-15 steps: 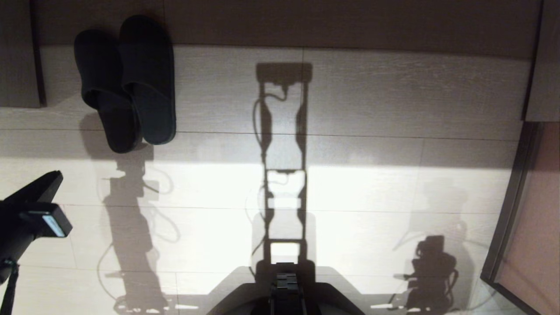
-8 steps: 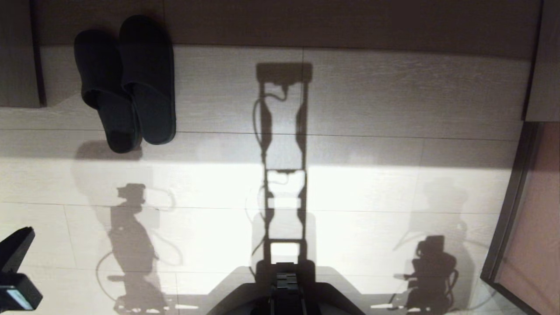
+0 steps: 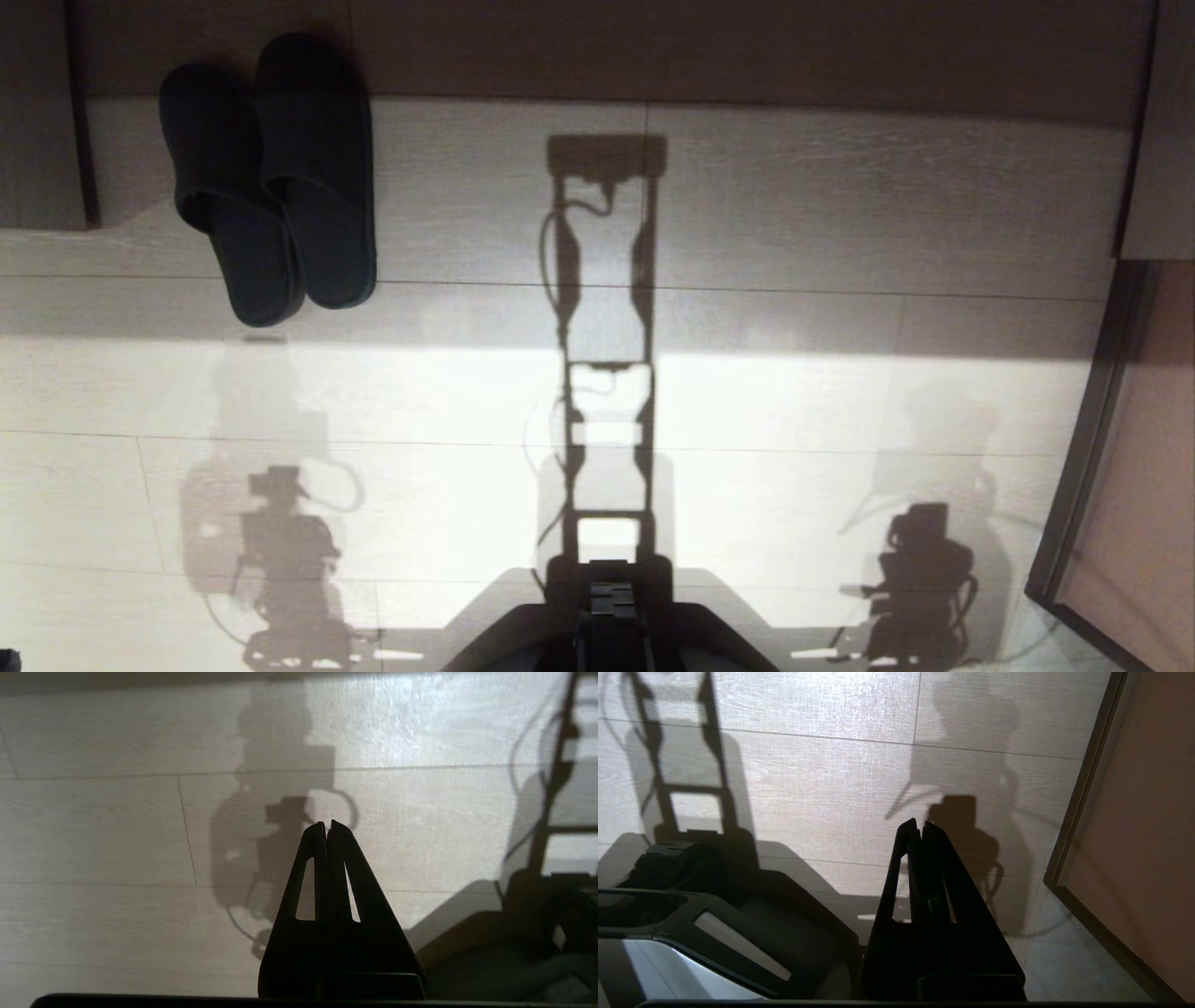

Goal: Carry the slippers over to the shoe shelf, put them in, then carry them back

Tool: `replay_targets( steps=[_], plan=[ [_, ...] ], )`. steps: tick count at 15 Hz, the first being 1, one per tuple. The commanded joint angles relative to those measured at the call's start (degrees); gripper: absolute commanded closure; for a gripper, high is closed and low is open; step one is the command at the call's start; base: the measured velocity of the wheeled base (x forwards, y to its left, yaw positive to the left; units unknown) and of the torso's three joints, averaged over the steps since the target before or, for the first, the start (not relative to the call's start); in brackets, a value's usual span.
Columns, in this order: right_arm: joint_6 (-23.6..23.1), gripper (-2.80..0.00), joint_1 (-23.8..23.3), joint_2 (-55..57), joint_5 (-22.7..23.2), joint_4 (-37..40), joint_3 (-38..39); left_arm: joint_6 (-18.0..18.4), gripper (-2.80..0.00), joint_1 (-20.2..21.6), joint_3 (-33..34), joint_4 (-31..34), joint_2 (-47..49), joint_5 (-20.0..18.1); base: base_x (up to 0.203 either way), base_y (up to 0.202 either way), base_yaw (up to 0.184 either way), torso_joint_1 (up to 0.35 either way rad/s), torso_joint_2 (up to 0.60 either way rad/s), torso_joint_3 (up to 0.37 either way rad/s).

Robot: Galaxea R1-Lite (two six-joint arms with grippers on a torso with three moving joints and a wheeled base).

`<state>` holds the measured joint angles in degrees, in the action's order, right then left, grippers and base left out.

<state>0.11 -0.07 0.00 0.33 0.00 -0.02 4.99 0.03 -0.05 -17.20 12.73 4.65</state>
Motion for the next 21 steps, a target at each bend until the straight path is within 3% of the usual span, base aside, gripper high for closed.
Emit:
replay_targets(
  steps=[1,3,6,8,14,21],
  plan=[
    [0.0,0.0,0.1,-0.1,0.0,0.0,0.0,0.0,0.0,0.3,0.0,8.6,-10.2,-3.6,0.0,0.0,0.0,0.0,0.0,0.0],
    [0.1,0.0,0.0,-0.1,0.0,0.0,0.0,0.6,0.0,0.3,0.0,14.2,-12.7,-7.2,0.0,0.0,0.0,0.0,0.0,0.0],
    [0.0,0.0,0.0,-0.1,0.0,0.0,0.0,2.0,0.0,0.2,0.0,15.6,-12.7,-6.9,0.0,0.0,0.0,0.0,0.0,0.0],
    [0.0,0.0,0.1,-0.1,0.0,0.0,0.0,5.2,0.0,0.3,0.0,17.2,-12.6,-7.5,0.0,0.0,0.0,0.0,0.0,0.0],
    [0.0,0.0,0.1,-0.1,0.0,0.0,0.0,0.6,0.0,0.3,0.0,17.2,-12.7,-6.9,0.0,0.0,0.0,0.0,0.0,0.0],
    [0.0,0.0,0.0,-0.1,0.0,0.0,0.0,0.7,0.0,0.3,0.0,17.3,-12.7,-6.8,0.0,0.0,0.0,0.0,0.0,0.0]
  ],
)
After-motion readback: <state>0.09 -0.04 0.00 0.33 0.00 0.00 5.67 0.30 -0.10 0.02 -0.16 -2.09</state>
